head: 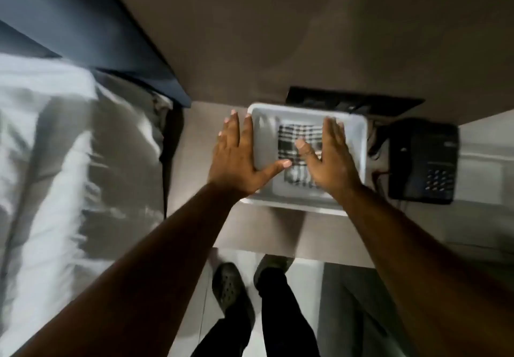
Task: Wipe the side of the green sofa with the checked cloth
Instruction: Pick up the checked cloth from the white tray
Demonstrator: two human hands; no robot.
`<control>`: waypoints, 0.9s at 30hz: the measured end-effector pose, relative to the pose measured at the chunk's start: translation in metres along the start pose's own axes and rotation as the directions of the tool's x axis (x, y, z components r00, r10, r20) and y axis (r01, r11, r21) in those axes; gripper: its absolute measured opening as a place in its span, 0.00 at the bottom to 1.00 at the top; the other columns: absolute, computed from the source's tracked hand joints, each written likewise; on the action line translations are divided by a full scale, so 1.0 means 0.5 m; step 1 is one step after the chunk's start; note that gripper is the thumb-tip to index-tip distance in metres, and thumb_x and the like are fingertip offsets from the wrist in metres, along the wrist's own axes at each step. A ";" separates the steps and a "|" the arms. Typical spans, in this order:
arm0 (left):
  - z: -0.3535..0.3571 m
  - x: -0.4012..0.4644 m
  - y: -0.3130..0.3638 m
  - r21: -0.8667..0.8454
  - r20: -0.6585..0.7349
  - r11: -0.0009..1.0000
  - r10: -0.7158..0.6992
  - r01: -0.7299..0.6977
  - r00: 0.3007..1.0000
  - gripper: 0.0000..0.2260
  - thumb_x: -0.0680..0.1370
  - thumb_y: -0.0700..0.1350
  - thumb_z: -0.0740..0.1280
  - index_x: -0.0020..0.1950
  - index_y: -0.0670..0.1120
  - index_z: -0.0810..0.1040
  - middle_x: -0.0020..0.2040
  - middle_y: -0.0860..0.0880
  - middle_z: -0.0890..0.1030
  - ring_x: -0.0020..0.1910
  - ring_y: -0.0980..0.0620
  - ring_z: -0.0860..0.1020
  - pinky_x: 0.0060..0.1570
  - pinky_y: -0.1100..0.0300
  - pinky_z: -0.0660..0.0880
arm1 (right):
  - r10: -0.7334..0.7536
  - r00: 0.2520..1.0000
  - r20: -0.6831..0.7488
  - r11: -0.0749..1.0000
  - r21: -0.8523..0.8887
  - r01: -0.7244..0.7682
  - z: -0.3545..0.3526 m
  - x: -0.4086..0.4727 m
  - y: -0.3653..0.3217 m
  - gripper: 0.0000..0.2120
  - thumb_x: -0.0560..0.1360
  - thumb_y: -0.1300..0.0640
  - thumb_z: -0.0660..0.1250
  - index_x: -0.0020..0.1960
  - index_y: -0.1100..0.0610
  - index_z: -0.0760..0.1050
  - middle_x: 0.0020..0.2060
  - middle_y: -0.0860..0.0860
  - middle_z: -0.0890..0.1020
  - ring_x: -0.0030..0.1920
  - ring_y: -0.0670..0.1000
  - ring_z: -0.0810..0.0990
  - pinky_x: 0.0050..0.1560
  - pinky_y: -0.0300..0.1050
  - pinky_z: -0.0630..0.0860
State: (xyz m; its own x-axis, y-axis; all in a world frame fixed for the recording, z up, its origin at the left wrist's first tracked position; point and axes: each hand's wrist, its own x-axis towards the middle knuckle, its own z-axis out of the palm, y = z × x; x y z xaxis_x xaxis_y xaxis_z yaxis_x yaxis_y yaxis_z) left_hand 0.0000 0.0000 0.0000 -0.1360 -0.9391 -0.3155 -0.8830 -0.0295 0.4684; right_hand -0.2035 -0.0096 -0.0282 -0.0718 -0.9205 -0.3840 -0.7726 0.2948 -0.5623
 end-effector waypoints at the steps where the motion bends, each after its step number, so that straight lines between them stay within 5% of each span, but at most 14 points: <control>1: 0.036 0.011 -0.012 0.013 0.023 1.000 0.019 -0.019 1.000 0.59 0.66 0.83 0.50 0.83 0.42 0.46 0.84 0.36 0.46 0.83 0.36 0.47 0.78 0.44 0.45 | -0.004 1.000 -0.013 1.000 0.009 0.004 0.033 0.017 0.027 0.43 0.76 0.34 0.58 0.78 0.61 0.48 0.79 0.60 0.52 0.79 0.57 0.47 0.79 0.55 0.49; 13: 0.210 0.053 -0.106 0.318 -0.067 0.944 0.118 -0.091 0.991 0.57 0.72 0.80 0.46 0.81 0.34 0.50 0.82 0.33 0.50 0.83 0.36 0.50 0.81 0.45 0.47 | -0.155 0.977 -0.147 0.869 -0.491 0.064 0.215 0.094 0.157 0.49 0.71 0.25 0.50 0.77 0.60 0.47 0.78 0.66 0.51 0.78 0.68 0.47 0.75 0.70 0.45; 23: 0.210 0.053 -0.101 0.388 -0.068 0.919 0.108 -0.074 0.992 0.59 0.70 0.80 0.55 0.81 0.34 0.48 0.83 0.33 0.48 0.83 0.35 0.48 0.80 0.45 0.42 | -0.147 0.945 -0.291 0.887 -0.461 -0.004 0.225 0.102 0.151 0.28 0.79 0.46 0.52 0.76 0.55 0.55 0.78 0.62 0.56 0.78 0.65 0.52 0.76 0.65 0.50; 27: 0.214 0.056 -0.108 0.349 -0.101 0.934 0.122 -0.080 0.987 0.57 0.72 0.78 0.56 0.82 0.35 0.47 0.83 0.35 0.47 0.83 0.36 0.47 0.79 0.46 0.41 | -0.111 0.931 -0.348 0.959 -0.283 0.009 0.211 0.112 0.145 0.24 0.79 0.52 0.54 0.73 0.59 0.63 0.77 0.62 0.59 0.78 0.64 0.54 0.77 0.62 0.51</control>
State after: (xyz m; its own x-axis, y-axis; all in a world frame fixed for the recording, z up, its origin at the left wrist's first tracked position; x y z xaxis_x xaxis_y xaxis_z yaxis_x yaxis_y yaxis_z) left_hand -0.0043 0.0120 -0.1221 -0.1968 -0.9655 -0.1708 -0.9704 0.1669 0.1746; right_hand -0.1971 -0.0126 -0.1678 -0.2007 -0.9788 -0.0400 -0.9201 0.2024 -0.3353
